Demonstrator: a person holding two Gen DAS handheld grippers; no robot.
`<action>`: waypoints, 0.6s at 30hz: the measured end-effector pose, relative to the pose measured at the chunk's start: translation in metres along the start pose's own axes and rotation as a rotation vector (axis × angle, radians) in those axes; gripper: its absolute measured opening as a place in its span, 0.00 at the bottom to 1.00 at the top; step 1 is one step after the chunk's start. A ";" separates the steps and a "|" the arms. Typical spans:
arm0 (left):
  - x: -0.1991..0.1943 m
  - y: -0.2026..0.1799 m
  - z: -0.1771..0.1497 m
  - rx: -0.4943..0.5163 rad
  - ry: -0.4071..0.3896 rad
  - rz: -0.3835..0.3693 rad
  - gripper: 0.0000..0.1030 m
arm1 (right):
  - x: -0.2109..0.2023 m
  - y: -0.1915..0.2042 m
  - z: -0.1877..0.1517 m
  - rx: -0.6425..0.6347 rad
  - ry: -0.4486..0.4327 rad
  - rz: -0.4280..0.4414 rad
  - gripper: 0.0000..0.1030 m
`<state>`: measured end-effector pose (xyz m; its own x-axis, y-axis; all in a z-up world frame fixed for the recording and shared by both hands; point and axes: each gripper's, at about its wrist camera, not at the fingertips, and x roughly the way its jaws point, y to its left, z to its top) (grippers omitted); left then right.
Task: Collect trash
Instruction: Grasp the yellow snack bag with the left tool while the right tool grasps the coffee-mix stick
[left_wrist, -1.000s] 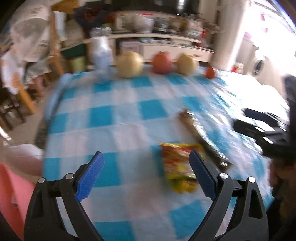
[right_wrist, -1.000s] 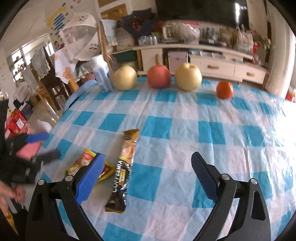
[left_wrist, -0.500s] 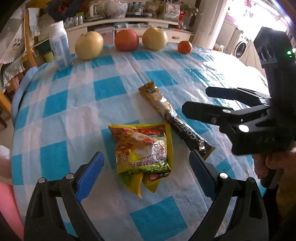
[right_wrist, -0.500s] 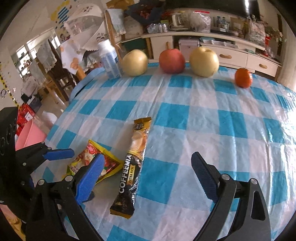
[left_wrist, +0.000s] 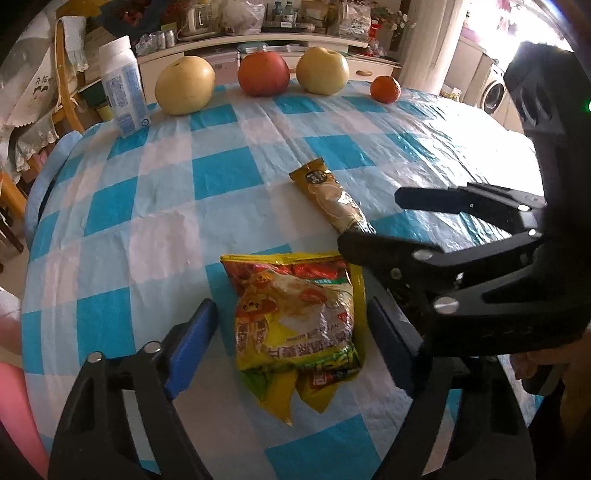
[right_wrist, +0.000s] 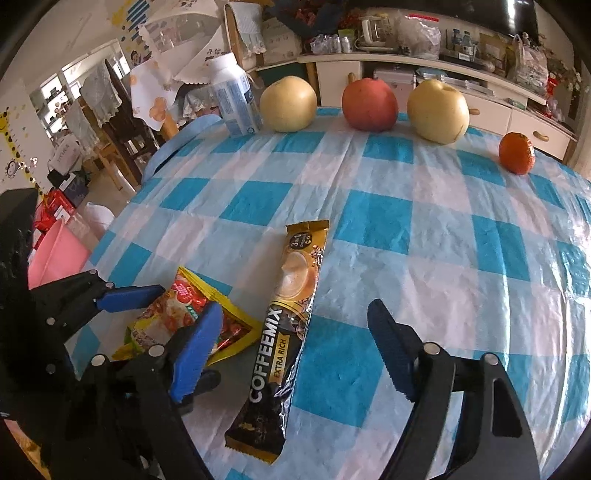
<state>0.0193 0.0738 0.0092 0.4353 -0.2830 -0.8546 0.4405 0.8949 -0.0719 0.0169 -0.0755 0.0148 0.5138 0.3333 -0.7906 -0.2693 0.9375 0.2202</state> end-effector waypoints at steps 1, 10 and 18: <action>0.000 0.002 0.001 -0.007 -0.003 -0.004 0.75 | 0.002 0.000 0.000 -0.002 0.002 -0.002 0.71; -0.001 0.006 0.002 -0.017 -0.016 -0.005 0.62 | 0.005 0.008 -0.001 -0.084 -0.020 -0.083 0.52; -0.003 0.011 0.001 -0.030 -0.019 -0.003 0.61 | 0.007 0.017 -0.004 -0.170 -0.029 -0.120 0.32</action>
<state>0.0233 0.0837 0.0117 0.4491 -0.2923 -0.8443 0.4181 0.9039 -0.0906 0.0125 -0.0581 0.0105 0.5732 0.2255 -0.7878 -0.3375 0.9410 0.0238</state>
